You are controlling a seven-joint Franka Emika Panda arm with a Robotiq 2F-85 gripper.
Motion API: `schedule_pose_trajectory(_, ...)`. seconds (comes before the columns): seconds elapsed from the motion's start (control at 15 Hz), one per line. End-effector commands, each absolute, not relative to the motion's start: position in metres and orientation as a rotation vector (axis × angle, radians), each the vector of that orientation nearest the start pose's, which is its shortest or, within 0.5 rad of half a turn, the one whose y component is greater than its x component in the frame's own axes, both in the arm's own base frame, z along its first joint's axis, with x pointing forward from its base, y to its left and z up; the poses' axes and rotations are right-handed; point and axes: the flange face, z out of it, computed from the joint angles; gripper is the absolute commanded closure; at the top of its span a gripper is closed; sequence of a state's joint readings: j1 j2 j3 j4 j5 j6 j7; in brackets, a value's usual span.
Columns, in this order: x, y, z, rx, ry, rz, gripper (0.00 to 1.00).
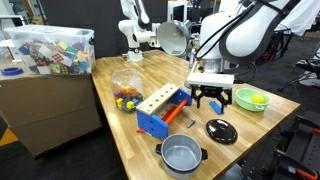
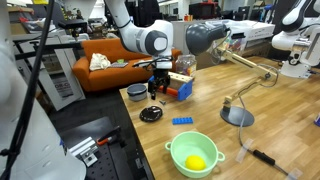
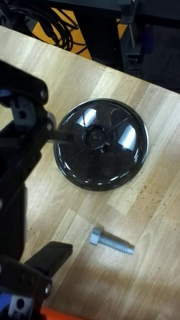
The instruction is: Pick up the screw and put it in one of the holes in the board
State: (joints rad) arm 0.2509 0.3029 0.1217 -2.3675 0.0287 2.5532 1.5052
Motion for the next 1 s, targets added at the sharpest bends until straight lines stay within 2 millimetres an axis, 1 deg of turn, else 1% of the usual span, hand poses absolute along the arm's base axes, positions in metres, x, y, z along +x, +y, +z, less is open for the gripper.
schedule_pose_trajectory(0.0, 0.462, 0.183, 0.191, -2.675, 1.754, 0.175, 0.00)
schedule_pose_trajectory(0.13, 0.462, 0.183, 0.191, -2.675, 1.754, 0.174, 0.00)
schedule_pose_trajectory(0.33, 0.468, 0.181, 0.188, -2.609, 1.855, 0.153, 0.00)
schedule_pose_trajectory(0.47, 0.471, 0.184, 0.183, -2.569, 1.913, 0.149, 0.00)
schedule_pose_trajectory(0.73, 0.481, 0.196, 0.176, -2.536, 1.953, 0.163, 0.00)
schedule_pose_trajectory(0.93, 0.486, 0.196, 0.166, -2.519, 1.980, 0.177, 0.00)
